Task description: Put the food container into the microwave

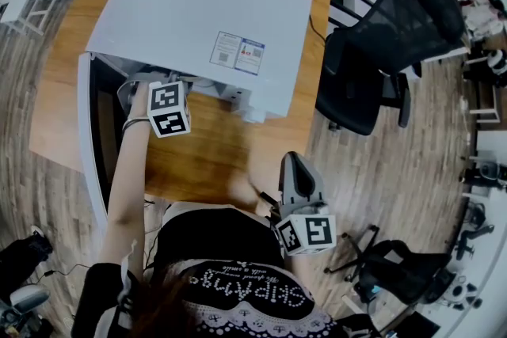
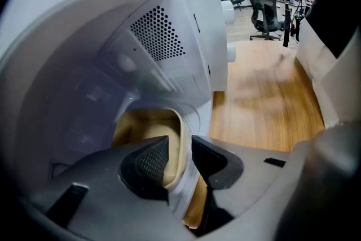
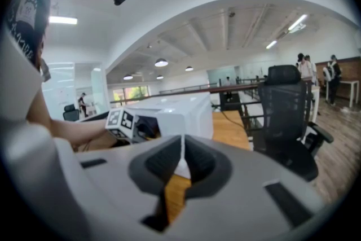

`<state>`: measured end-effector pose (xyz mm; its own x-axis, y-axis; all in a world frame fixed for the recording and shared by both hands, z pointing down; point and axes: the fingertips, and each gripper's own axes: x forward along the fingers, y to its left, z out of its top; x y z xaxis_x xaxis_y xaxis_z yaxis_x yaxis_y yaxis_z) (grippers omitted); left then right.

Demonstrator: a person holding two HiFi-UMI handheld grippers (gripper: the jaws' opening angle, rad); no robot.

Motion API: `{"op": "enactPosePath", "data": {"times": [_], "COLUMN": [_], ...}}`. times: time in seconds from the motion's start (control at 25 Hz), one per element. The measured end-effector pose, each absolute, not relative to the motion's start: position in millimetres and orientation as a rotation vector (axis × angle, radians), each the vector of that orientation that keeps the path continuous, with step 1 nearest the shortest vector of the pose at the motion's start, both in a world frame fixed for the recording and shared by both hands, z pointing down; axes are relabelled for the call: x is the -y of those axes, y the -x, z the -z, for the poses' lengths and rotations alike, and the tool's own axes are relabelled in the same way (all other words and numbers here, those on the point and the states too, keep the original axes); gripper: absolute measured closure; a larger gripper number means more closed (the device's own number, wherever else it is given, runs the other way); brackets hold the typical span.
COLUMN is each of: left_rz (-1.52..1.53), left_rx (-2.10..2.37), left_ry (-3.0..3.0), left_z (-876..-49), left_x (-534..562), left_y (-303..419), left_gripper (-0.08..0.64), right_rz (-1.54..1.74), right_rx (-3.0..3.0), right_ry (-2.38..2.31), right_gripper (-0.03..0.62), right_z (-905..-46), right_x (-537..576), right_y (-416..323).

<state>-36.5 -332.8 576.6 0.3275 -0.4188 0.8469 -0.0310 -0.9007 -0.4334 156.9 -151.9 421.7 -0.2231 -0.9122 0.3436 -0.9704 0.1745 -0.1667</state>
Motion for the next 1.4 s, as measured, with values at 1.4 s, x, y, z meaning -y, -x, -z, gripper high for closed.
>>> {"op": "enactPosePath", "data": {"times": [1.4], "left_rz": [0.785], "left_rx": [-1.093], "left_ry": [2.432], "left_z": [-391], "left_x": [238], "left_y": [35], "left_gripper": [0.526], "right_rz": [-0.397], "right_rx": [2.454], "right_ry": [-1.723], "right_gripper": [0.554], "right_z": [-401], "right_x": [129], "right_y": [-129]}}
